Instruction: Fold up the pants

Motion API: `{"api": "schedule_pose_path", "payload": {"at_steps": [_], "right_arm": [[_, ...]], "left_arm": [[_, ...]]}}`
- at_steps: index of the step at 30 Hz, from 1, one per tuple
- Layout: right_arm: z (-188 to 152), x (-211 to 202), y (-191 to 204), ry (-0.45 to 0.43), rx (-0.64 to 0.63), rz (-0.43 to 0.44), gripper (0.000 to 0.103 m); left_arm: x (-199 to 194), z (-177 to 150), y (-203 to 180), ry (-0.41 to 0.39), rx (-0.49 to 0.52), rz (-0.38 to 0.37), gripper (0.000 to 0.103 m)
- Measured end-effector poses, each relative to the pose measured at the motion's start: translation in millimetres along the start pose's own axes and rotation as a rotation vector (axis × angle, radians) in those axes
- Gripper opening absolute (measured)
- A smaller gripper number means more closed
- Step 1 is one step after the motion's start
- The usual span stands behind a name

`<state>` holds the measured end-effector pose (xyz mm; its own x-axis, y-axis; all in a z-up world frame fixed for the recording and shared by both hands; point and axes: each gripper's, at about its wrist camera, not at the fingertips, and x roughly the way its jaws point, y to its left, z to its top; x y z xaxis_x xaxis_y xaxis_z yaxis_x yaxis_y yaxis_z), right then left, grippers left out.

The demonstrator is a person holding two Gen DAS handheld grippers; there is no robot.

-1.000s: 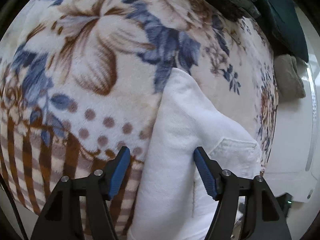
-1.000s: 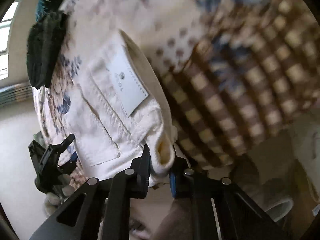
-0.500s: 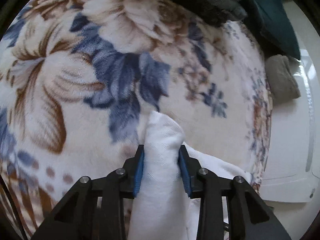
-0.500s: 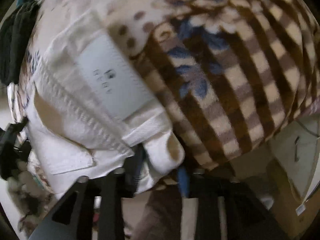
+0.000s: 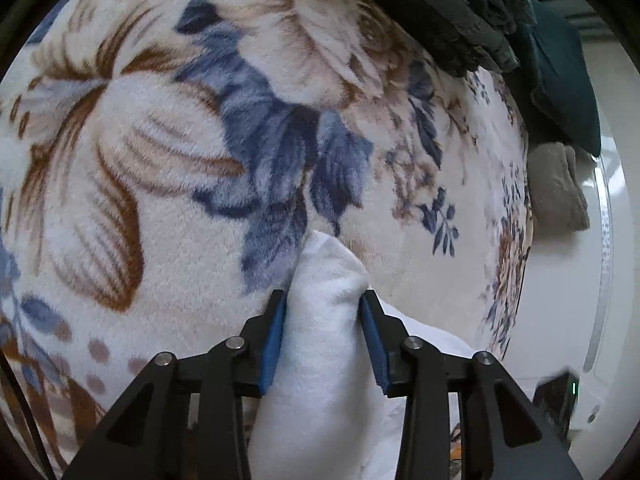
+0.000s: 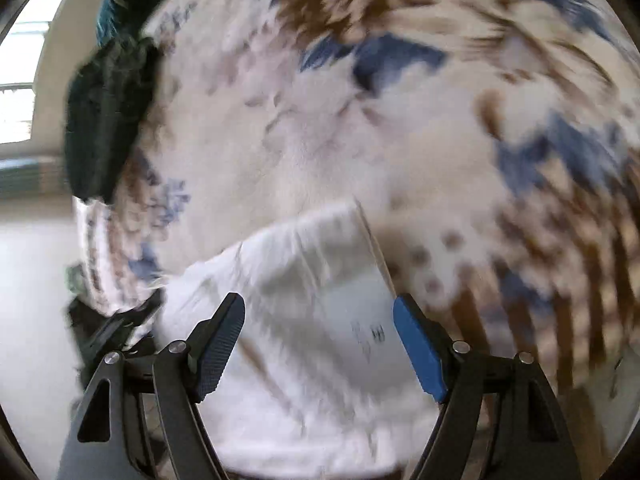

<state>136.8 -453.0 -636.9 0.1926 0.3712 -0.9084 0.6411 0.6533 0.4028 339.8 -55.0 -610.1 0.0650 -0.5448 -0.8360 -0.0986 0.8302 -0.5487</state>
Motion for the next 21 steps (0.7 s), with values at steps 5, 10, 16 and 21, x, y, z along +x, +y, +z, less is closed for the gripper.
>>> {"api": "schedule_pose_path", "payload": {"at_steps": [5, 10, 16, 21], "right_arm": [[17, 24, -17, 0.050, 0.019, -0.130, 0.079], [-23, -9, -45, 0.077, 0.164, 0.149, 0.081], [-96, 20, -53, 0.156, 0.168, 0.308, 0.082], [-98, 46, -52, 0.144, 0.186, 0.295, 0.083]], "left_arm": [[10, 9, 24, 0.043, -0.079, -0.040, 0.037], [-19, -10, -2, 0.059, 0.030, -0.028, 0.083], [-21, -60, 3, 0.133, 0.031, -0.066, 0.089], [-6, -85, 24, 0.193, -0.018, -0.082, 0.089]]}}
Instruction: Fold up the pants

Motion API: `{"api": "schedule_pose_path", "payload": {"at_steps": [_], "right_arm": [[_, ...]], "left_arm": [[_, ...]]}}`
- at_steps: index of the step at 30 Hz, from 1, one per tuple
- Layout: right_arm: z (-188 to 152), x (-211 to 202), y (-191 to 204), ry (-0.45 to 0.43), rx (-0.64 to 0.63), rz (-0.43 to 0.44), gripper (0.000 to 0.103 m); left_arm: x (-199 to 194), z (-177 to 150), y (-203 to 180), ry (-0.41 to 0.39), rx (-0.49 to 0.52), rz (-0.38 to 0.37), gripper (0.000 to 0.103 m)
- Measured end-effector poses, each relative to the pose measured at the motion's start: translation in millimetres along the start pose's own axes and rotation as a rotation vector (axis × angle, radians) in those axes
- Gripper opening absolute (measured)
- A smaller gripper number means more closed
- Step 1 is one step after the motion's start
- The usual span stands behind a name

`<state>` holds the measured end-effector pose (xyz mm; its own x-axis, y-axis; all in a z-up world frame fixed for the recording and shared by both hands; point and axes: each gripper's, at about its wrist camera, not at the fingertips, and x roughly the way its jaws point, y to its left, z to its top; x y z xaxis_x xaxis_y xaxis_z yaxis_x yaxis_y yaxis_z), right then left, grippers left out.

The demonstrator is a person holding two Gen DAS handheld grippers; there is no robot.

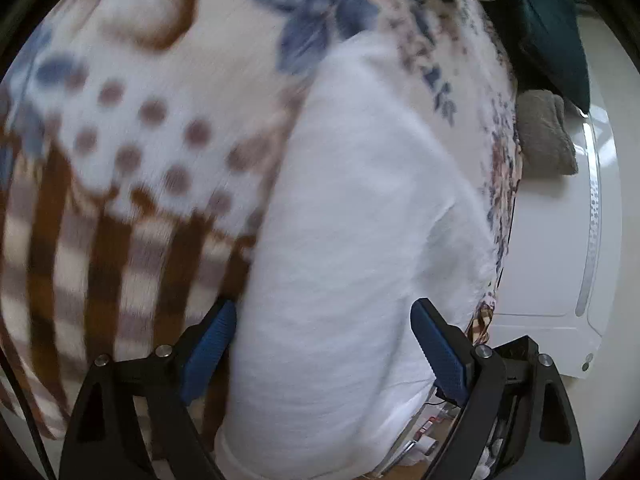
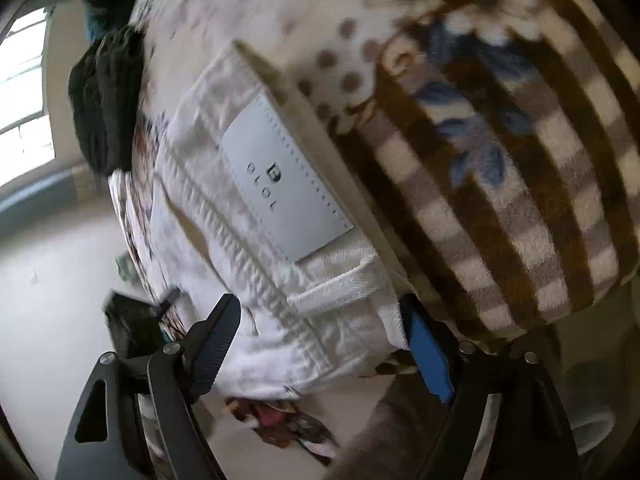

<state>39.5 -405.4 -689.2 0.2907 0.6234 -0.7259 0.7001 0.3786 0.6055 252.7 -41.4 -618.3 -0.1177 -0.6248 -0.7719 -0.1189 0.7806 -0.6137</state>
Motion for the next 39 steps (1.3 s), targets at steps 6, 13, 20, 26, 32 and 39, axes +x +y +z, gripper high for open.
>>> {"api": "schedule_pose_path", "payload": {"at_steps": [6, 13, 20, 26, 32, 39], "right_arm": [[-9, -19, -5, -0.053, 0.013, 0.021, 0.083], [-22, -77, -15, -0.186, -0.030, -0.067, 0.083], [-18, -1, -21, 0.033, -0.071, 0.073, 0.084], [-19, -8, -11, -0.011, -0.116, 0.206, 0.084], [0, 17, -10, -0.003, -0.123, 0.140, 0.084], [-22, 6, 24, -0.065, -0.210, 0.059, 0.035]], "left_arm": [[1, 0, 0, 0.015, 0.014, -0.001, 0.089], [4, 2, -2, 0.024, 0.012, -0.004, 0.089], [6, 3, -2, 0.023, 0.015, -0.005, 0.089], [7, 4, 3, 0.037, 0.022, -0.017, 0.089], [12, 3, 2, 0.042, 0.043, -0.013, 0.091], [-3, -11, -24, -0.013, 0.168, 0.008, 0.030]]}}
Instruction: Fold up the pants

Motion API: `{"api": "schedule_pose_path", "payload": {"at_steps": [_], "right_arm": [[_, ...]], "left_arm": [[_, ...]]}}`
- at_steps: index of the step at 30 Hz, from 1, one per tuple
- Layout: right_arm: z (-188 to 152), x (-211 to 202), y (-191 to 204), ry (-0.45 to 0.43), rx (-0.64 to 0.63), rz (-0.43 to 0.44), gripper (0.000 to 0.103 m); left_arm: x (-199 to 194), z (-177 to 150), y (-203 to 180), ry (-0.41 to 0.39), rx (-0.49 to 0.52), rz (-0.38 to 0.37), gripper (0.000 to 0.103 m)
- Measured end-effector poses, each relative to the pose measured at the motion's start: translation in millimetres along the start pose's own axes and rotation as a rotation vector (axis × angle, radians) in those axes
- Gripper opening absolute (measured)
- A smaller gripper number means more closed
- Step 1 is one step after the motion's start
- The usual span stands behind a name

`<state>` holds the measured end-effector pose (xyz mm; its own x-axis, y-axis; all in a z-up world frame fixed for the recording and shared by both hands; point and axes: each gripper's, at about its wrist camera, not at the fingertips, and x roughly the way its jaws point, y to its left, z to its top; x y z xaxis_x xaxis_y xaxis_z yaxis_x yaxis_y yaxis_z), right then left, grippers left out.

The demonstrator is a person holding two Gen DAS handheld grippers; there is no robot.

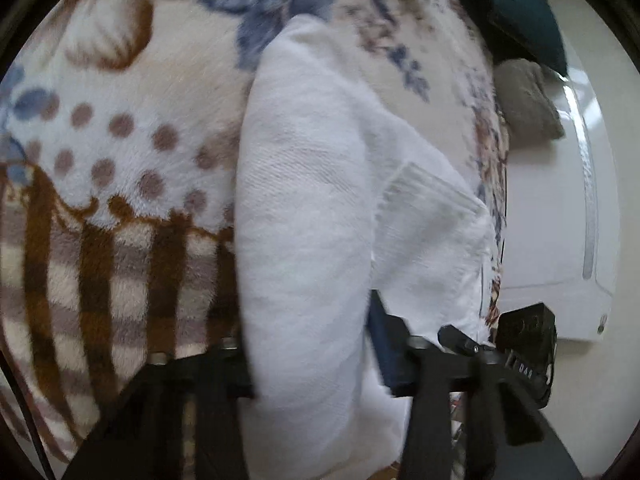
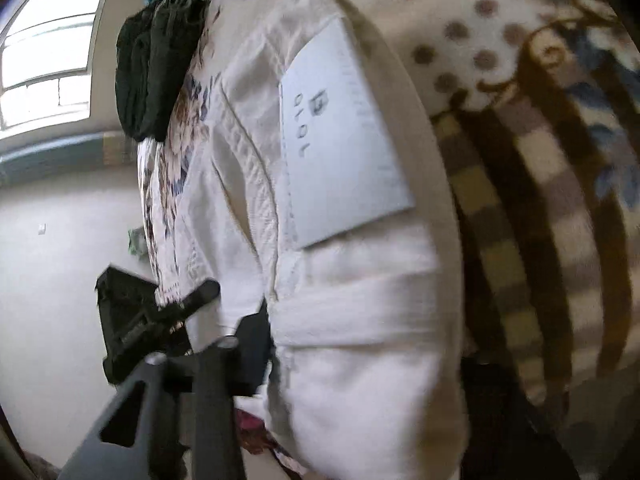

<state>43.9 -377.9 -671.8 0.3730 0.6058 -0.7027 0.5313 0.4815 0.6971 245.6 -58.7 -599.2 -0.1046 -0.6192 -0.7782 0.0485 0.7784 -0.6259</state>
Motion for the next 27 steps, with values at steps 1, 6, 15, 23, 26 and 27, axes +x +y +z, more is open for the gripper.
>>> {"api": "schedule_pose_path", "payload": {"at_steps": [1, 6, 15, 23, 26, 27], "right_arm": [[-2, -4, 8, -0.011, -0.012, -0.016, 0.034], [-6, -26, 50, -0.059, -0.038, -0.036, 0.031], [4, -55, 158, -0.123, -0.105, 0.002, 0.030], [89, -66, 276, -0.214, -0.191, 0.076, 0.030], [142, -59, 326, -0.236, -0.236, 0.095, 0.030], [163, -54, 343, -0.242, -0.251, 0.103, 0.030]], "left_arm": [[-4, -2, -4, -0.006, 0.009, -0.002, 0.027], [-42, -4, -28, -0.057, 0.055, -0.031, 0.021], [-126, 39, -58, -0.135, 0.116, -0.095, 0.021], [-193, 149, -102, -0.266, 0.176, -0.101, 0.021], [-212, 213, -113, -0.316, 0.190, -0.099, 0.021], [-222, 226, -108, -0.324, 0.193, -0.099, 0.021]]}}
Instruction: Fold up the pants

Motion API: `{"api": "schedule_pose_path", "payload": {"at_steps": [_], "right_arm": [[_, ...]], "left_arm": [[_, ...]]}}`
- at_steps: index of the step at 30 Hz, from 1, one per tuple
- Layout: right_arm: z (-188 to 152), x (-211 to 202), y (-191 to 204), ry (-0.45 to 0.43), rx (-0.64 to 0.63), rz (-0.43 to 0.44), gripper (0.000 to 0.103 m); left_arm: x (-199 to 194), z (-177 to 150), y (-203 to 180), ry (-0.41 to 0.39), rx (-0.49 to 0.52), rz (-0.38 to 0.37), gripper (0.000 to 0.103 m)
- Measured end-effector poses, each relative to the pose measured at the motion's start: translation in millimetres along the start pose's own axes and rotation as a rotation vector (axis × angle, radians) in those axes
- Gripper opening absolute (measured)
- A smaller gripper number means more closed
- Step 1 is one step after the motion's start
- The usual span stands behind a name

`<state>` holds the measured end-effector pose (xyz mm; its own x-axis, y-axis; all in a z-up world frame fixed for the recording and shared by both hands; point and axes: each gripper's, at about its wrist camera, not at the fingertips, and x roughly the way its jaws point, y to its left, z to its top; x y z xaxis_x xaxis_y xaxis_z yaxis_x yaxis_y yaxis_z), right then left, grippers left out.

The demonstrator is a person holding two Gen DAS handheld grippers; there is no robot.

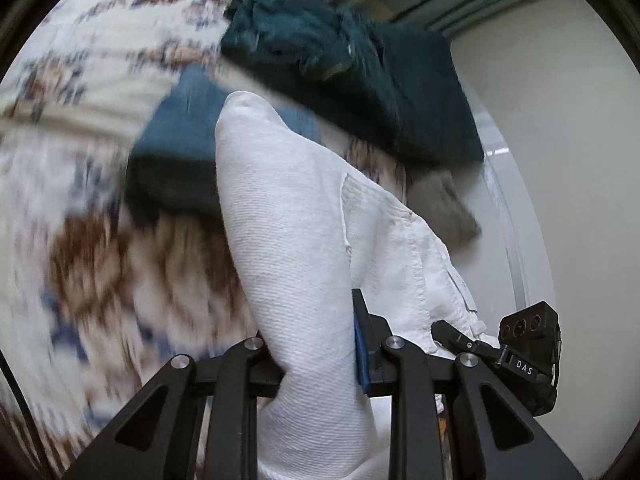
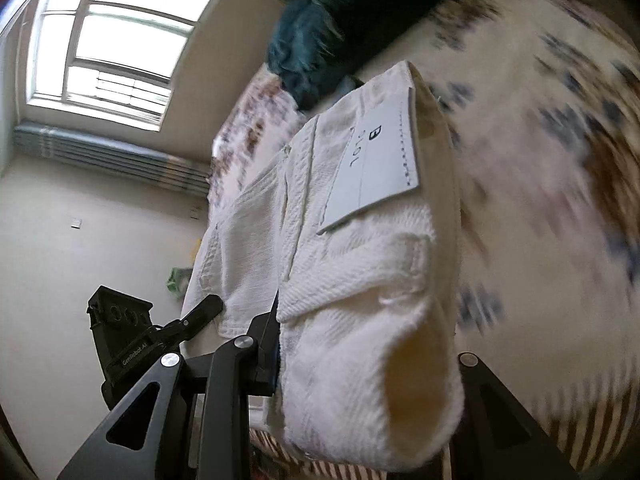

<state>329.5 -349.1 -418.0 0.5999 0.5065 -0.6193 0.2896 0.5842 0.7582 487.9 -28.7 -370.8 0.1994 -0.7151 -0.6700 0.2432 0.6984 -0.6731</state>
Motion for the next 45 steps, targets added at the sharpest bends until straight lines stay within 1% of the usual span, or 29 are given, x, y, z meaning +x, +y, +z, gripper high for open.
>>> {"api": "schedule_pose_path", "payload": {"at_steps": [2, 3, 4, 7, 9, 11, 13, 14, 16, 18, 19, 20, 21, 22, 23, 24, 25, 26, 27, 28, 30, 31, 33, 35, 37, 38, 40, 42, 45], "right_arm": [[44, 26, 19, -0.010, -0.029, 0.010, 0.030], [70, 43, 27, -0.012, -0.040, 0.014, 0.030], [84, 53, 30, -0.013, -0.045, 0.018, 0.030], [143, 101, 42, -0.016, -0.064, 0.017, 0.030], [174, 137, 42, -0.008, -0.075, -0.003, 0.030], [196, 172, 37, 0.009, -0.076, -0.024, 0.030], [207, 208, 17, 0.046, -0.061, -0.061, 0.030], [208, 220, 7, 0.063, -0.046, -0.079, 0.030], [202, 243, -20, 0.102, -0.013, -0.103, 0.030], [189, 255, -36, 0.127, -0.015, -0.124, 0.029], [184, 257, -42, 0.128, -0.016, -0.124, 0.029], [180, 259, -46, 0.125, -0.020, -0.127, 0.029], [177, 260, -50, 0.125, -0.015, -0.127, 0.029], [174, 259, -51, 0.130, -0.011, -0.125, 0.029], [175, 258, -49, 0.134, -0.016, -0.131, 0.031], [178, 256, -45, 0.147, -0.015, -0.143, 0.037], [180, 254, -42, 0.165, -0.015, -0.155, 0.041], [183, 253, -36, 0.183, -0.025, -0.171, 0.053], [185, 248, -25, 0.194, -0.060, -0.210, 0.085], [183, 240, -16, 0.186, -0.095, -0.249, 0.097], [183, 221, 9, 0.132, -0.199, -0.340, 0.099], [182, 215, 19, 0.117, -0.232, -0.387, 0.099], [178, 202, 41, 0.070, -0.325, -0.526, 0.099], [172, 191, 59, 0.022, -0.407, -0.661, 0.099], [163, 179, 77, -0.007, -0.454, -0.722, 0.099], [161, 174, 84, -0.017, -0.468, -0.739, 0.099], [156, 160, 96, -0.034, -0.471, -0.755, 0.099], [148, 141, 111, -0.051, -0.468, -0.761, 0.099], [130, 110, 137, -0.081, -0.472, -0.758, 0.099]], "left_arm": [[6, 46, 3, -0.026, 0.011, 0.007, 0.021], [8, 63, 6, -0.034, 0.016, 0.009, 0.021], [13, 83, 8, -0.043, 0.021, 0.015, 0.021], [37, 144, 27, -0.060, 0.023, 0.020, 0.021], [58, 179, 46, -0.057, 0.013, 0.023, 0.021], [85, 201, 73, -0.039, -0.005, 0.020, 0.021], [108, 209, 102, -0.011, -0.047, 0.018, 0.021], [122, 207, 121, 0.017, -0.075, 0.031, 0.021], [147, 189, 159, 0.076, -0.128, 0.058, 0.022], [155, 163, 185, 0.067, -0.168, 0.034, 0.027], [154, 152, 195, 0.051, -0.201, 0.002, 0.028], [152, 140, 207, 0.033, -0.253, -0.055, 0.028], [151, 134, 212, 0.023, -0.279, -0.079, 0.027], [149, 129, 211, 0.011, -0.282, -0.075, 0.028], [145, 126, 202, 0.004, -0.264, -0.042, 0.030], [142, 128, 193, 0.014, -0.247, -0.003, 0.033], [137, 132, 179, 0.034, -0.222, 0.060, 0.034], [132, 137, 165, 0.047, -0.198, 0.133, 0.041], [130, 140, 154, 0.058, -0.172, 0.196, 0.055], [124, 140, 136, 0.060, -0.115, 0.295, 0.062], [106, 135, 104, -0.007, -0.008, 0.412, 0.077], [100, 131, 92, -0.027, 0.030, 0.457, 0.083], [85, 125, 68, -0.072, 0.095, 0.565, 0.099], [75, 120, 51, -0.090, 0.127, 0.629, 0.102], [64, 117, 37, -0.102, 0.154, 0.690, 0.102], [58, 115, 32, -0.107, 0.161, 0.716, 0.102], [51, 115, 24, -0.109, 0.174, 0.741, 0.102], [43, 113, 19, -0.107, 0.178, 0.743, 0.102], [25, 103, -2, -0.113, 0.189, 0.739, 0.102]]}}
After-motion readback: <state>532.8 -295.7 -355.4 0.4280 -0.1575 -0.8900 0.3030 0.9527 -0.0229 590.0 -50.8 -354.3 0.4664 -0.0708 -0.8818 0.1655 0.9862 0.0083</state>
